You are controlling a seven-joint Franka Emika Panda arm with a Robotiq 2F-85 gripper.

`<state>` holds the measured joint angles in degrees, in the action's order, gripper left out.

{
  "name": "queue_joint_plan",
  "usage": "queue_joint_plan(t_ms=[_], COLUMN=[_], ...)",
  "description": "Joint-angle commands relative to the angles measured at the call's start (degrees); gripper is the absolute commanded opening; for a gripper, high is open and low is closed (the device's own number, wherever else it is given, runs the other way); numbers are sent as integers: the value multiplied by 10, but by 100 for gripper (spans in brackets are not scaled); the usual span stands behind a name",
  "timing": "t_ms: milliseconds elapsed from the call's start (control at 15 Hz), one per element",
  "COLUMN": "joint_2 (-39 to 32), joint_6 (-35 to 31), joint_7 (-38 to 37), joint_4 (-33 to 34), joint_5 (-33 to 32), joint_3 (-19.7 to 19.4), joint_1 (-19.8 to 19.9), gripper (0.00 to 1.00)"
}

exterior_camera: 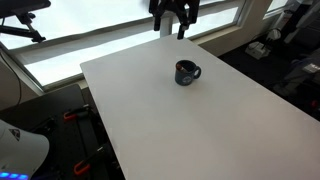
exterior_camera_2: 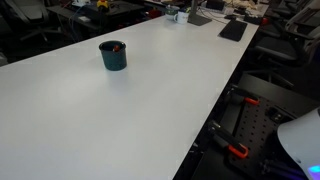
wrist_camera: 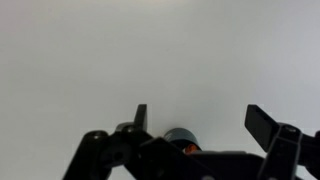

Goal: Take the marker out of the mug.

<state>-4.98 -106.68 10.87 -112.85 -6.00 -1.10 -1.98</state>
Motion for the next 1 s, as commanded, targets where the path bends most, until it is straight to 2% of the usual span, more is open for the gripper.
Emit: queue_joint_plan(t_ms=[0, 67, 200, 333, 667, 933], joint_2=[0, 0, -43, -86, -199, -291], joint_6=[1, 1, 40, 51, 63, 118], joint_7=[-1, -1, -3, -16, -54, -100], joint_4=[1, 2, 52, 104, 257, 384], joint_5=[-1, -1, 3, 6, 31, 72], joint_3=[7, 7, 9, 9, 8, 12], joint_1=[6, 6, 5, 5, 8, 9], gripper=[100, 100, 100, 100, 100, 100])
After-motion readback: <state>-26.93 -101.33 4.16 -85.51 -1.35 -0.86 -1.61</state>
